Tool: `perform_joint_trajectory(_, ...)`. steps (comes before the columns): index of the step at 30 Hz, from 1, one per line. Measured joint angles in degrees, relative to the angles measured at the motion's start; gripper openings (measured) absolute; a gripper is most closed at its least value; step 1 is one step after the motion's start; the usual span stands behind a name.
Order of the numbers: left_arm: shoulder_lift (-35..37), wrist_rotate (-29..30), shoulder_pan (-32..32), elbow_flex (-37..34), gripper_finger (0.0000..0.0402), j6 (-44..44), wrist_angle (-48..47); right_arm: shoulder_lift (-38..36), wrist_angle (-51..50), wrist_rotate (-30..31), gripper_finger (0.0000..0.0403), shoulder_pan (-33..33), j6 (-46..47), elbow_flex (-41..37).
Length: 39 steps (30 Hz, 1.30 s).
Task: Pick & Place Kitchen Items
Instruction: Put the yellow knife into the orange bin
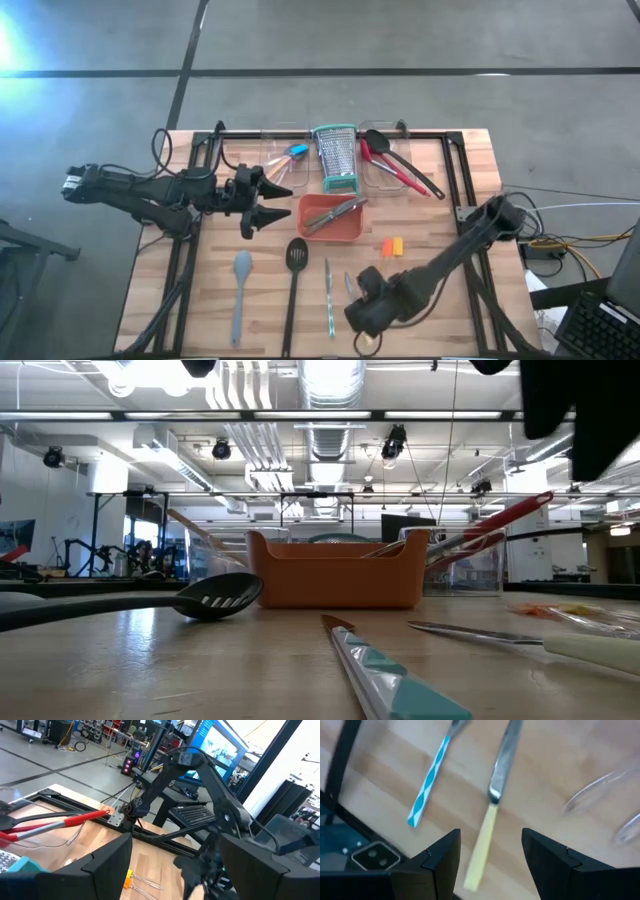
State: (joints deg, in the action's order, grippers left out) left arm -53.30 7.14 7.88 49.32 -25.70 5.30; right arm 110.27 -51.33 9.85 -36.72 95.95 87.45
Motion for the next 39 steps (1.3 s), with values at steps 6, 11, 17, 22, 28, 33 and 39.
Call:
perform_joint_trajectory(6, 0.00, 0.22, 0.01, 0.00, 0.0300, -1.33, 0.13, 7.86, -0.72, -0.92, 0.0203, -0.80, 0.29, 7.97)
perform_joint_trajectory(11, -0.01, 0.46, 0.03, 0.00, 0.0300, -2.44, 0.08, 14.05, -4.91, -0.92, 0.0203, -0.81, 0.12, 13.50)
perform_joint_trajectory(17, -0.02, 0.44, 0.04, 0.00, 0.0300, -2.90, 0.00, 19.52, -12.85, -1.03, 0.0203, -1.06, 2.13, 18.01)
perform_joint_trajectory(22, -0.02, 0.44, 0.04, 0.00, 0.0300, -3.50, -0.31, 22.90, -11.92, -3.16, 0.0203, -1.22, -0.73, 20.59)
perform_joint_trajectory(28, -0.02, 0.32, 0.04, 0.00, 0.0300, -4.40, -0.42, 24.25, -8.46, -5.68, 0.0203, -1.98, -0.78, 21.17)
perform_joint_trajectory(33, -0.02, 0.24, 0.04, 0.00, 0.0300, -5.02, -0.82, 23.94, -7.78, -6.00, 0.0203, -3.63, 3.25, 20.43)
perform_joint_trajectory(39, -0.02, 0.22, 0.04, 0.00, 0.0300, -5.02, -0.83, 23.70, -6.60, -6.58, 0.0202, -5.74, 7.44, 19.22)
